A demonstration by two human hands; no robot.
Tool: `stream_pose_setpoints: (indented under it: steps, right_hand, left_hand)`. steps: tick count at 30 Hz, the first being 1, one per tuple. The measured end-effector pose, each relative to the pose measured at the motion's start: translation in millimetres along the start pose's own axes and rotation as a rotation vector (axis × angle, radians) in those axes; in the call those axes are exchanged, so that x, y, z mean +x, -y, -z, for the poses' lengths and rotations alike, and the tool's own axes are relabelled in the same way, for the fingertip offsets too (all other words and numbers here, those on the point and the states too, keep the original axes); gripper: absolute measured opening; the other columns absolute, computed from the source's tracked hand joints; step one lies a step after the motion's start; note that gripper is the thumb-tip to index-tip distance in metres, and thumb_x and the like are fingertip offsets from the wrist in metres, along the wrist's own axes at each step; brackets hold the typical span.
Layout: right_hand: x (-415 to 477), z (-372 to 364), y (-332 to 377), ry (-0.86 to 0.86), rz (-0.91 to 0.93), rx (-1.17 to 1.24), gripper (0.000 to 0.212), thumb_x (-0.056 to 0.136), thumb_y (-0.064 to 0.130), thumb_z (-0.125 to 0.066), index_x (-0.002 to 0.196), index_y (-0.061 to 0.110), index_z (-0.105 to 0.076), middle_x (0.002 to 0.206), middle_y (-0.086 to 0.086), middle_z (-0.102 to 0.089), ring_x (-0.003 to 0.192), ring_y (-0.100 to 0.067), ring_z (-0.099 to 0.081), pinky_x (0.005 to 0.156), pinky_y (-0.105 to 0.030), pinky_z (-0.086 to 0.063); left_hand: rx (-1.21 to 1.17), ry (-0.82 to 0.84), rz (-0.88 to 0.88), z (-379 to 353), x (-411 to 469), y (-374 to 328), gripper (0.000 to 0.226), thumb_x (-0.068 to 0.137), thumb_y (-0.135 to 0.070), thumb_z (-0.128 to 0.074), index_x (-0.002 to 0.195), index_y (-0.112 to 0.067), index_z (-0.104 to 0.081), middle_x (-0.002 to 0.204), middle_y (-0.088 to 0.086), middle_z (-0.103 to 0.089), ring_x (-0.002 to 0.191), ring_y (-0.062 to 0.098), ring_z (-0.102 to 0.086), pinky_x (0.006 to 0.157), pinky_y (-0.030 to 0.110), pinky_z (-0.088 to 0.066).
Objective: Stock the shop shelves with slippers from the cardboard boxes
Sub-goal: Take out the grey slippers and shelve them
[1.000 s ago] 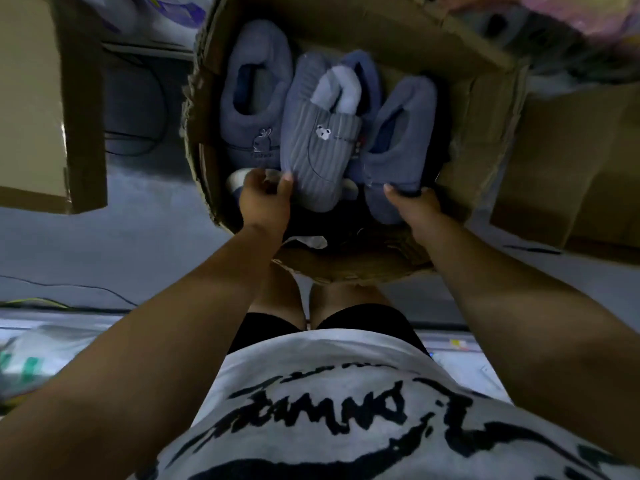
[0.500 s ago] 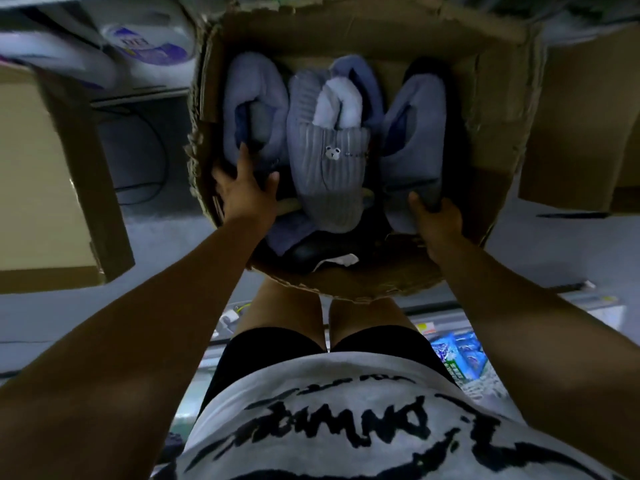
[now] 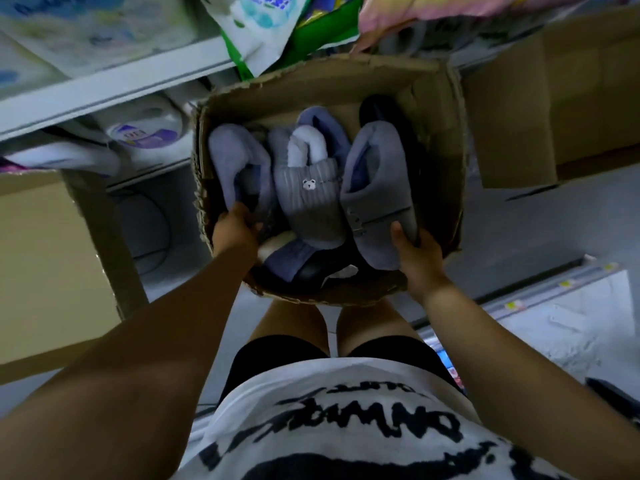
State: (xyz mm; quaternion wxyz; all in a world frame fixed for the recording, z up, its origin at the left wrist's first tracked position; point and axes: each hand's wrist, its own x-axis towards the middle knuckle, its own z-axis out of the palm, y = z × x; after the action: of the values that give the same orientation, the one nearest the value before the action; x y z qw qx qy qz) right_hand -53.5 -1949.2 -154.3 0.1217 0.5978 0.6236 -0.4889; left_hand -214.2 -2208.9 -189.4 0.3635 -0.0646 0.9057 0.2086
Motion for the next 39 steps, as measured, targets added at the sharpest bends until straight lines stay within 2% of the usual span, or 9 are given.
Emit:
stream_pose_setpoints:
  steps: [5, 11, 14, 17, 23, 27, 29, 34, 39]
  right_hand:
    - [-29, 11, 5, 0.017, 0.086, 0.015, 0.046, 0.096, 0.045, -0.065, 0.126, 0.01, -0.063, 0.111, -0.003, -0.062, 0.104, -0.022, -0.06, 0.083, -0.032, -0.045]
    - [-51, 17, 19, 0.128, 0.017, 0.269, 0.046, 0.076, 0.066, -0.074, 0.101, 0.029, -0.066, 0.111, 0.004, -0.069, 0.105, -0.022, -0.066, 0.099, -0.045, -0.055]
    - [-58, 28, 37, 0.267, -0.008, 0.353, 0.04, 0.089, 0.054, -0.069, 0.117, 0.025, -0.065, 0.117, 0.004, -0.069, 0.103, -0.019, -0.067, 0.1, -0.043, -0.055]
    - [-67, 49, 56, 0.424, 0.007, 0.444, 0.038, 0.092, 0.05, -0.065, 0.122, 0.026, -0.065, 0.121, 0.004, -0.072, 0.11, -0.018, -0.069, 0.101, -0.038, -0.053]
    - [-77, 83, 91, 0.748, 0.11, 0.523, 0.052, 0.096, 0.046, -0.054, 0.143, 0.023, -0.055, 0.137, 0.001, -0.066, 0.13, -0.021, -0.059, 0.112, -0.044, -0.044]
    - [-92, 93, 111, 0.931, 0.168, 0.365, 0.051, 0.098, 0.049, -0.05, 0.143, 0.025, -0.055, 0.137, 0.001, -0.065, 0.127, -0.021, -0.061, 0.103, -0.045, -0.049]
    - [-101, 94, 116, 0.994, 0.187, 0.306, 0.052, 0.093, 0.048, -0.055, 0.139, 0.023, -0.058, 0.133, 0.0, -0.068, 0.124, -0.02, -0.063, 0.099, -0.041, -0.052]
    - [-120, 92, 118, 0.961, 0.33, 0.203, 0.056, 0.084, 0.045, -0.067, 0.132, 0.017, -0.062, 0.126, -0.004, -0.072, 0.117, -0.02, -0.068, 0.097, -0.036, -0.054]
    - [-143, 84, 114, 0.863, 0.492, 0.182, 0.037, 0.086, 0.042, -0.07, 0.112, 0.016, -0.07, 0.11, -0.005, -0.077, 0.104, -0.019, -0.074, 0.094, -0.035, -0.058]
  left_hand:
    - [-0.011, -0.109, -0.09, 16, -23, -2, 0.021, 0.095, -0.019, -0.064, 0.109, -0.005, -0.055, 0.107, 0.019, -0.059, 0.096, 0.036, -0.058, 0.077, 0.036, -0.038]
    - [-0.232, -0.273, -0.184, 47, -64, -7, 0.023, 0.095, -0.019, -0.066, 0.107, -0.002, -0.055, 0.111, 0.022, -0.054, 0.09, 0.025, -0.049, 0.077, 0.028, -0.033]
    - [-0.32, -0.335, -0.261, 59, -89, -15, 0.017, 0.096, -0.016, -0.067, 0.101, -0.006, -0.054, 0.111, 0.023, -0.052, 0.086, 0.018, -0.045, 0.074, 0.019, -0.031]
    - [-0.458, -0.292, -0.268, 66, -118, -25, 0.017, 0.096, -0.027, -0.067, 0.095, -0.023, -0.051, 0.109, 0.023, -0.055, 0.087, 0.022, -0.053, 0.077, 0.027, -0.041]
    - [-0.817, -0.273, -0.221, 62, -190, -69, 0.016, 0.099, -0.012, -0.064, 0.094, -0.004, -0.051, 0.083, 0.011, -0.053, 0.078, 0.013, -0.05, 0.073, 0.031, -0.043]
    - [-1.104, -0.179, -0.159, 51, -223, -96, 0.017, 0.1, -0.022, -0.064, 0.098, -0.007, -0.055, 0.093, 0.019, -0.059, 0.088, 0.027, -0.061, 0.088, 0.052, -0.059]
    - [-1.171, -0.13, -0.117, 48, -234, -109, 0.045, 0.095, -0.042, -0.068, 0.11, -0.002, -0.056, 0.111, 0.028, -0.064, 0.108, 0.04, -0.066, 0.092, 0.064, -0.054]
    - [-1.282, -0.002, -0.164, 46, -258, -124, 0.081, 0.074, -0.072, -0.074, 0.135, -0.024, -0.053, 0.132, -0.002, -0.067, 0.12, 0.02, -0.066, 0.098, 0.056, -0.054]
    - [-1.393, -0.06, -0.239, 42, -269, -126, 0.061, 0.084, -0.031, -0.079, 0.138, -0.022, -0.052, 0.129, -0.001, -0.07, 0.117, 0.017, -0.068, 0.096, 0.044, -0.056]
